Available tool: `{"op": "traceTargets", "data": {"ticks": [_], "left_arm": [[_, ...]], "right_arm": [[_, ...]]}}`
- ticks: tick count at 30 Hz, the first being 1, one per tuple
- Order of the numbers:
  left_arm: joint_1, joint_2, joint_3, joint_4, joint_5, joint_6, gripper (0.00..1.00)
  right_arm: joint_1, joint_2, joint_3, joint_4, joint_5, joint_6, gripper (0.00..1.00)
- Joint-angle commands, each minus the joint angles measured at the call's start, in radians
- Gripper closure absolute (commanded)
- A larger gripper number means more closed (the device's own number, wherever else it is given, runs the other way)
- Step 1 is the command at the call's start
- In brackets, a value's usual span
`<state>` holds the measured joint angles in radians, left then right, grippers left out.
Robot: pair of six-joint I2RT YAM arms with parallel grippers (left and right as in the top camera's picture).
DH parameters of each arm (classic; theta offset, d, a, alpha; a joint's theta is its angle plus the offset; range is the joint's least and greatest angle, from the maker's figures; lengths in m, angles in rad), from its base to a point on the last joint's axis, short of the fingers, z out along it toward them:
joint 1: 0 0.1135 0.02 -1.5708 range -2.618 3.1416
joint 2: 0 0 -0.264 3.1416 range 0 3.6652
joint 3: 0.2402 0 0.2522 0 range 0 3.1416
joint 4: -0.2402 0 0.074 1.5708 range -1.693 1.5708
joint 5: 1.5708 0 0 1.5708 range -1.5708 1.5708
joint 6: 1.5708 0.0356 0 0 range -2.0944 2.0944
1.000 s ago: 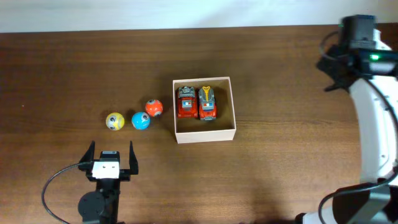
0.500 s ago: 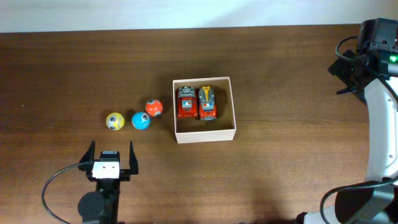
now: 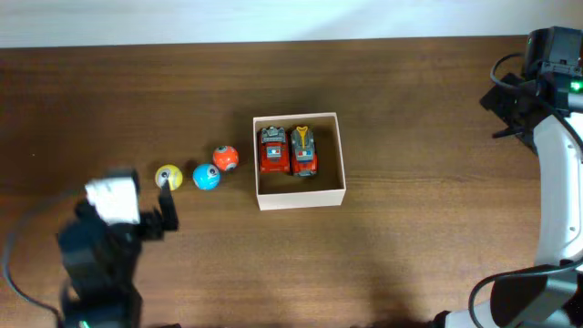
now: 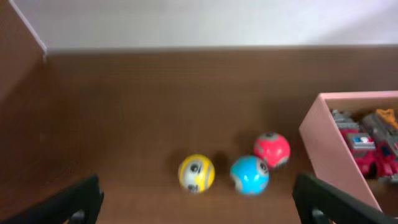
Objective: Pack container
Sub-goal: 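Move the left gripper over the yellow ball and lower onto it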
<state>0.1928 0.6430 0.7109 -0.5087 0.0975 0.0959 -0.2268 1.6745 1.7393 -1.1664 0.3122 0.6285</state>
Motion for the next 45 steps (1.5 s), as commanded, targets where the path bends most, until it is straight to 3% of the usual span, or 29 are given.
{"op": "traceTargets", "data": {"ticks": [1, 4, 7, 13, 17, 22, 31, 42, 45], "left_arm": [[0.018, 0.271, 0.258, -0.161, -0.004, -0.013, 0.01], [0.018, 0.46, 0.443, -0.331, 0.063, -0.013, 0.01], [0.018, 0.607, 0.55, -0.447, 0.258, -0.013, 0.01], [0.018, 0.809, 0.567, -0.432, 0.526, -0.024, 0.01], [0.018, 0.911, 0.567, -0.433, 0.554, -0.024, 0.01], [0.018, 1.012, 0.567, -0.416, 0.508, -0.026, 0.01], [0.018, 1.042, 0.567, -0.415, 0.119, -0.216, 0.01], [0.018, 1.046, 0.567, -0.32, -0.007, -0.217, 0.01], [0.018, 1.058, 0.566, -0.312, -0.036, -0.267, 0.01]], "right_arm": [[-0.003, -0.017, 0.018, -0.001, 0.002, 0.008, 0.01], [-0.003, -0.017, 0.018, -0.001, 0.002, 0.008, 0.01], [-0.003, -0.017, 0.018, -0.001, 0.002, 0.008, 0.01], [-0.003, -0.017, 0.018, -0.001, 0.002, 0.008, 0.01], [-0.003, -0.017, 0.018, -0.001, 0.002, 0.008, 0.01], [-0.003, -0.017, 0.018, -0.001, 0.002, 0.008, 0.01], [-0.003, -0.017, 0.018, -0.001, 0.002, 0.008, 0.01], [-0.003, -0.017, 0.018, -0.001, 0.002, 0.008, 0.01], [-0.003, -0.017, 0.018, -0.001, 0.002, 0.008, 0.01]]}}
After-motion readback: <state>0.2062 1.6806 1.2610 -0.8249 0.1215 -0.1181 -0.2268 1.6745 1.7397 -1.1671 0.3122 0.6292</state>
